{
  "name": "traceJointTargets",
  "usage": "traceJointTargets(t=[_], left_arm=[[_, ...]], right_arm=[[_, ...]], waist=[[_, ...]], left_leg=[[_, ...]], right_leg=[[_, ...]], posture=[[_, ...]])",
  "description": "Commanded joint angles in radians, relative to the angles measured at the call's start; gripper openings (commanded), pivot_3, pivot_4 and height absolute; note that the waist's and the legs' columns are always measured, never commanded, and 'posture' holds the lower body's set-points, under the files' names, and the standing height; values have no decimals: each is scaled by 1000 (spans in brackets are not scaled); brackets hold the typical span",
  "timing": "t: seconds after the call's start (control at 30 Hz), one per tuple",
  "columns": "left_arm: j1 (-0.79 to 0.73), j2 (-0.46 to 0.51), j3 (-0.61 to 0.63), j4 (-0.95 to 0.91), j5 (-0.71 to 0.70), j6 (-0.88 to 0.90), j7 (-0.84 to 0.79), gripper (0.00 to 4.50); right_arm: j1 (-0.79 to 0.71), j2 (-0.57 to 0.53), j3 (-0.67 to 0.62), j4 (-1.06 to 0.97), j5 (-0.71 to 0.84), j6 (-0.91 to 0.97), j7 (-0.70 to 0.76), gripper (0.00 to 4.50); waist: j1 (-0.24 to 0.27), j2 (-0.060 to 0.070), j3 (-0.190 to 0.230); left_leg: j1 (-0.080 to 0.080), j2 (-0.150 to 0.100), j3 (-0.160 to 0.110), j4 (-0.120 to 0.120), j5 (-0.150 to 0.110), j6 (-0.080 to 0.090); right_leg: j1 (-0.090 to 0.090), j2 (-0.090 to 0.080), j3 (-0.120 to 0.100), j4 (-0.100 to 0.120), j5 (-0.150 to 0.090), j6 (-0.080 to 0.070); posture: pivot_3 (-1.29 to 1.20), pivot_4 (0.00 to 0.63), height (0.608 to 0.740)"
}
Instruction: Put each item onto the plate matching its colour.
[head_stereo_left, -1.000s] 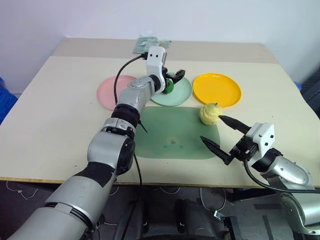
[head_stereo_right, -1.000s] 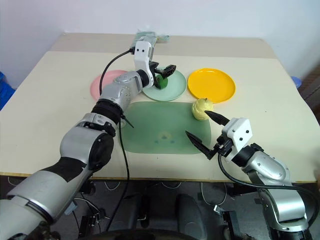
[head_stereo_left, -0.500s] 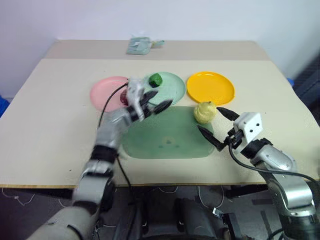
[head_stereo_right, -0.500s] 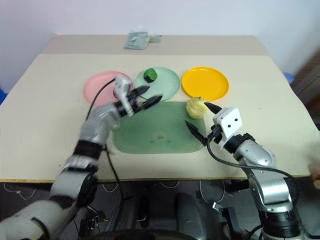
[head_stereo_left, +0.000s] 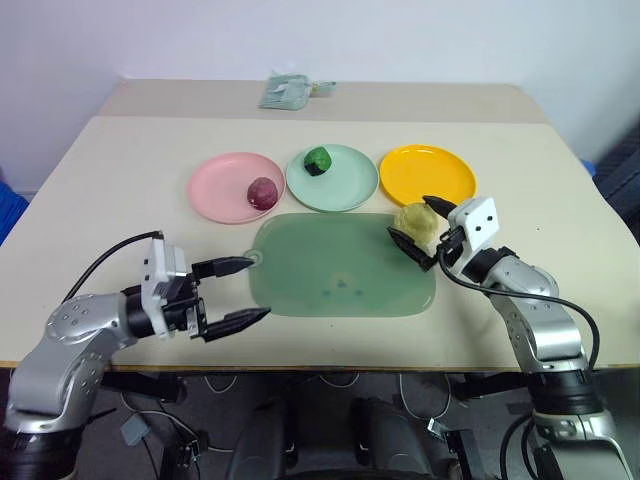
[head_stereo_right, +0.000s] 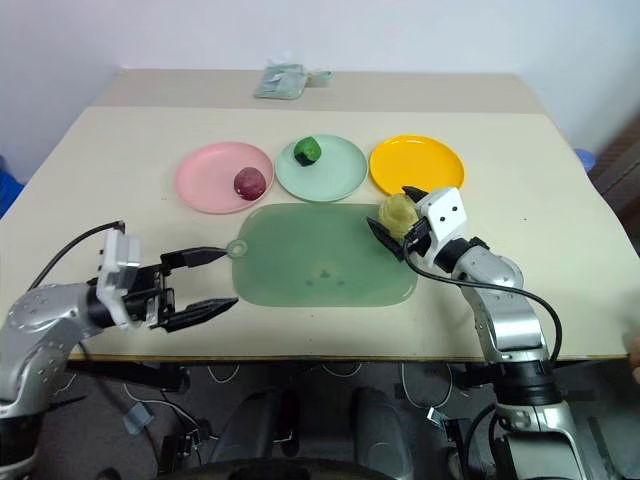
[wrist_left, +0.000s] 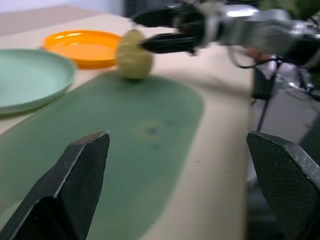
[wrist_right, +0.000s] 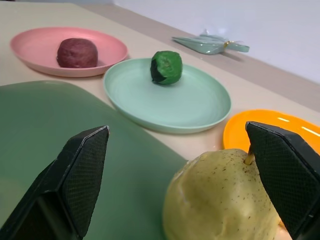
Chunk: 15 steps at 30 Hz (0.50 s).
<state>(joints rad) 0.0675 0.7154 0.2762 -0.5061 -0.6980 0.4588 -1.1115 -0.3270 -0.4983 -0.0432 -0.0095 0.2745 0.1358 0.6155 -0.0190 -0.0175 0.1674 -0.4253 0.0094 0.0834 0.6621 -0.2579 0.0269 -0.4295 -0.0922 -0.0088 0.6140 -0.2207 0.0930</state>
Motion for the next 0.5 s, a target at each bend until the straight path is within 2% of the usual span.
traceJointTargets(t=[0.03, 0.23, 0.5], left_arm=[[52, 37, 72, -121, -88, 33, 14, 4446], [127, 75, 107, -227, -155, 56, 48, 4446], [106, 90, 71, -269, -180, 75, 132, 4446]], right_arm=[[-44, -3, -13, 67, -15, -47, 24, 4500], [-117, -8, -23, 207, -39, -110, 51, 4500], [-154, -18, -35, 273, -47, -141, 68, 4500]], waist=[[-1, 0, 0], [0, 1, 0], [0, 2, 1]], left_leg=[[0, 0, 0, 0, 0, 0], [0, 0, 1, 0, 0, 0], [0, 0, 1, 0, 1, 2]], right_leg=[[0, 0, 0, 0, 0, 0], [0, 0, 0, 0, 0, 0], [0, 1, 0, 0, 0, 0]], posture=[[0, 150, 740], [0, 150, 740], [0, 150, 740]])
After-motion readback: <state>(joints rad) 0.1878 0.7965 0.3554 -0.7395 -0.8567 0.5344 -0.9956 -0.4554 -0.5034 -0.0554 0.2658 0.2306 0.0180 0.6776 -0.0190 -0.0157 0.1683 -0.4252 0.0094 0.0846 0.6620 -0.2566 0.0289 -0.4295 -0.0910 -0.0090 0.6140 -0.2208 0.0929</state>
